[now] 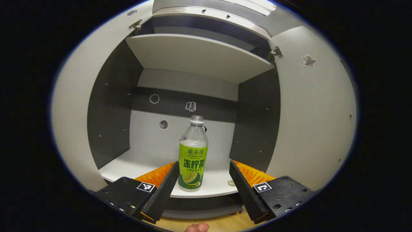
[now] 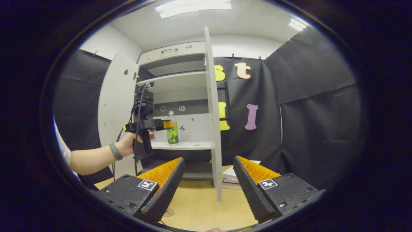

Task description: Grasp the bottle in the cabinet with the left hand and place it on the coaster, then close the right door with the right hand and the left door with the left hand.

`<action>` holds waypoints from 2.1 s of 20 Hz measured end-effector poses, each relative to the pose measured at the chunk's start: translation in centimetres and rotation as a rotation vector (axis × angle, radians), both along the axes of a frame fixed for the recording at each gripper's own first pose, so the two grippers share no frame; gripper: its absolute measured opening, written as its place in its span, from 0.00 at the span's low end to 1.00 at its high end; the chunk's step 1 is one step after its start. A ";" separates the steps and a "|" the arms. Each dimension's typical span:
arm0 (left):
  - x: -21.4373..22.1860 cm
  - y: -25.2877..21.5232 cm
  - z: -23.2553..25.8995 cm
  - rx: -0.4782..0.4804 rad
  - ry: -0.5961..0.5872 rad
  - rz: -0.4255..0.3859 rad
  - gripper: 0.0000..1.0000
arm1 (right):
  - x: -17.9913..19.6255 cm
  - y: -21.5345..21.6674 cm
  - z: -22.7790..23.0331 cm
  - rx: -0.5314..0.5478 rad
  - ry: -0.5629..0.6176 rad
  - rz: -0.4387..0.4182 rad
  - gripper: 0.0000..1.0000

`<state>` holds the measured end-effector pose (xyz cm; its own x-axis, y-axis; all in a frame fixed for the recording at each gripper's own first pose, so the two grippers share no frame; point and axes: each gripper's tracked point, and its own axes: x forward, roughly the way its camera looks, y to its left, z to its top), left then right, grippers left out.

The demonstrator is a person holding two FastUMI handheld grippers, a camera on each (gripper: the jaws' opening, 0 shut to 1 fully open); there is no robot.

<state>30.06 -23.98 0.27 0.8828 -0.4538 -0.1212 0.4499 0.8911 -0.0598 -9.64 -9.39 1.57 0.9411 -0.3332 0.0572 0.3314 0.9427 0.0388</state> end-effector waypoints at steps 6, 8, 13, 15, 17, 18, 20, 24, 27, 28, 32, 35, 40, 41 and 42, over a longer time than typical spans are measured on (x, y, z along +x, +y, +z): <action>5.6 -0.3 -0.8 0.063 -0.052 0.062 0.95 | -0.2 -1.9 -0.5 0.026 -0.012 -0.085 0.99; 6.5 -0.4 -0.6 0.086 -0.079 0.070 0.95 | -0.2 -2.3 -0.8 0.033 -0.015 -0.107 0.99; 7.5 -0.6 -0.8 0.082 -0.076 0.073 0.95 | 0.0 -2.7 -1.1 0.048 -0.016 -0.130 1.00; 7.6 -0.5 -0.7 0.067 -0.074 0.076 0.89 | 0.1 -2.7 -1.0 0.042 -0.017 -0.133 0.99; 7.8 -0.1 -0.6 0.065 -0.078 0.081 0.75 | 0.3 -2.8 -1.0 0.037 -0.015 -0.130 0.99; 7.7 0.2 -0.3 0.055 -0.087 0.084 0.74 | 0.3 -2.8 -1.1 0.035 -0.012 -0.128 0.99; 7.1 0.5 0.7 0.044 -0.105 0.082 0.71 | 0.5 -2.6 -1.0 0.035 -0.008 -0.117 0.99; 4.1 1.0 3.1 0.052 -0.141 0.050 0.70 | 1.4 -1.7 -0.6 0.039 -0.016 -0.064 0.99; 0.6 2.0 4.2 0.048 -0.153 0.030 0.70 | 2.2 -0.6 -0.1 0.026 -0.027 0.001 0.99; -0.8 2.4 4.5 0.043 -0.155 0.026 0.70 | 2.5 -0.2 0.3 0.018 -0.034 0.023 0.99; -7.1 4.6 3.1 0.073 -0.163 0.031 0.70 | 3.2 1.5 2.9 -0.009 -0.064 0.131 0.99; -12.1 6.2 0.5 0.119 -0.194 0.054 0.70 | 3.3 2.1 5.1 -0.019 -0.078 0.185 0.99; -19.9 8.2 -4.7 0.158 -0.226 0.113 0.70 | 2.6 1.2 7.8 -0.021 -0.109 0.178 0.99; -21.1 8.3 -5.6 0.162 -0.230 0.115 0.74 | 2.2 0.7 8.1 -0.020 -0.111 0.164 0.99; -22.2 8.3 -6.6 0.162 -0.231 0.113 0.74 | 1.8 0.2 8.5 -0.021 -0.114 0.145 0.99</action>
<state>7.84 -15.73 -6.34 0.9394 -0.3419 0.0263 0.3320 0.9260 0.1796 -7.85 -9.16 10.07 0.9663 -0.1919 0.1715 0.1864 0.9813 0.0477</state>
